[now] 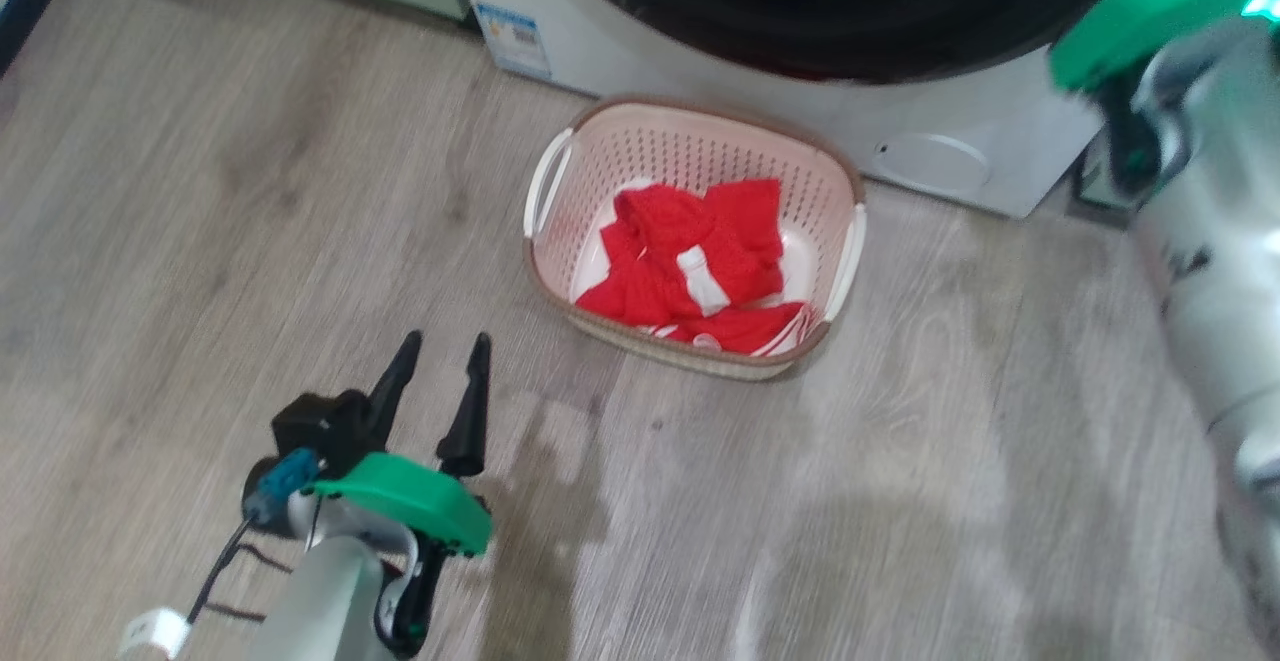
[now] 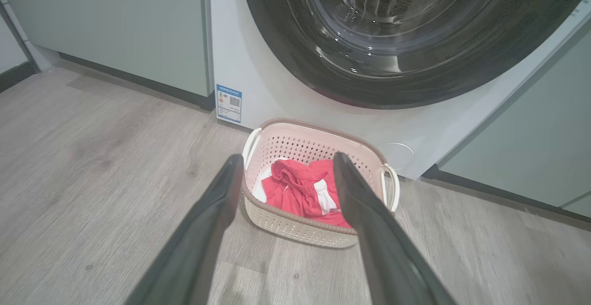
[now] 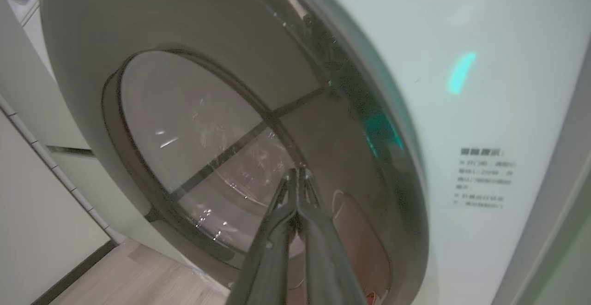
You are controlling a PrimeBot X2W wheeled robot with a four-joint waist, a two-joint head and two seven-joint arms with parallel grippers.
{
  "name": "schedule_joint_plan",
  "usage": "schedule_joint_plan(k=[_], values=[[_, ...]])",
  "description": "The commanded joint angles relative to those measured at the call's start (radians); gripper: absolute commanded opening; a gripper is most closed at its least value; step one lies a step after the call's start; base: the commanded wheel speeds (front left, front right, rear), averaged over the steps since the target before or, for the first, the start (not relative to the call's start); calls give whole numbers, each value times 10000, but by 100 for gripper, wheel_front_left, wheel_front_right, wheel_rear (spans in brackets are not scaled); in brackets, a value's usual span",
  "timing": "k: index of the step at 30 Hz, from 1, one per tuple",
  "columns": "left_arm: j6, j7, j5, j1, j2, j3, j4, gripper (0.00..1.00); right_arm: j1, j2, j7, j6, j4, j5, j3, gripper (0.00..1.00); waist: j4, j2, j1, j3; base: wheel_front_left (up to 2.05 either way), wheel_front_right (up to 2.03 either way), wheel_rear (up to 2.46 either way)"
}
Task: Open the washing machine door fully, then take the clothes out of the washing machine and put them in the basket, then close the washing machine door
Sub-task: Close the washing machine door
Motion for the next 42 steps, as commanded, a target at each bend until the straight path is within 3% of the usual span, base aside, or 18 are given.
schedule_joint_plan(k=[1, 3, 4, 5, 6, 15, 26, 32, 42], values=[[-61, -93, 98, -22, 139, 493, -264, 100, 303, 252, -63, -9, -542, 107, 39, 0, -254, 0, -1, -465, 0, 0, 0], [-61, -93, 58, 42, 139, 736, -338, 100, 910, 311, -63, -9, -911, 257, -42, 0, -367, 0, -1, -782, 0, 0, 0], [-61, -93, 100, 73, 147, 859, -384, 100, 1221, 331, -63, -9, -1111, 283, -73, 18, -451, 0, -1, -946, 0, 0, 0], [-61, -93, 166, 107, 186, 978, -420, 100, 1543, 364, -63, -9, -1299, 294, -91, 48, -541, 0, -1, -1105, 0, 0, 0], [-61, -93, 218, 139, 232, 1093, -436, 100, 1874, 406, -63, -9, -1478, 324, -153, 100, -631, 0, -1, -1277, 0, 0, 0], [-61, -93, 360, 132, 744, 1343, -191, 100, 4816, 678, -63, -9, -3536, -186, -1586, 100, -1235, 0, -1, -2410, 0, 0, 0], [-61, -93, 589, -153, 1491, 1522, 229, 100, 8208, 1231, -63, -9, -6350, -2067, -3174, 100, -2242, 0, -1, -3012, 0, 0, 0], [-61, -93, 459, -62, 1596, 1569, 285, 100, 9454, 1430, -63, -9, -7588, -2854, -3583, 100, -2749, 0, -1, -3160, 0, 0, 0], [-61, -93, 697, 65, 1375, 1786, 371, 100, 10737, 1630, -63, -9, -8794, -3098, -3890, 100, -3245, 0, -1, -3390, 0, 0, 0]])
